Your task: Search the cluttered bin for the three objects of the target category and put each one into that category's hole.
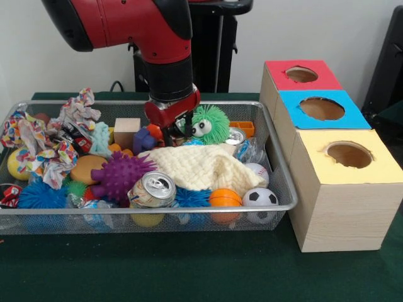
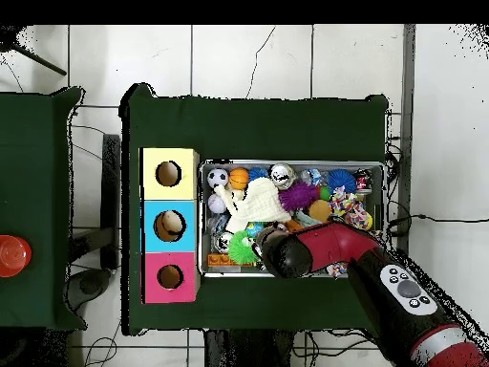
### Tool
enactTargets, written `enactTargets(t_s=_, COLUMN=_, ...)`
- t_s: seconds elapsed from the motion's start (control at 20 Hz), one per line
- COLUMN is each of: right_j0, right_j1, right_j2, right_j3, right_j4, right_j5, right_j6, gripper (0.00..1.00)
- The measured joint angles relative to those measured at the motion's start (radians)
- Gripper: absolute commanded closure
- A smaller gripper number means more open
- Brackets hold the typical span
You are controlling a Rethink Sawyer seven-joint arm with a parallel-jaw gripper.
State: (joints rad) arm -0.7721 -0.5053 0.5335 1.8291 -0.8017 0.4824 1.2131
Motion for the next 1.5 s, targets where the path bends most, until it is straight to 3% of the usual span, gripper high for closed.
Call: enactTargets(t_s=1.5, right_j0=-0.018, right_j1=0.005, right_j2=0.006, right_j3=-0.036, right_j4=-0.018, right_j5=0.044, right_j6=0.000, gripper=0.00)
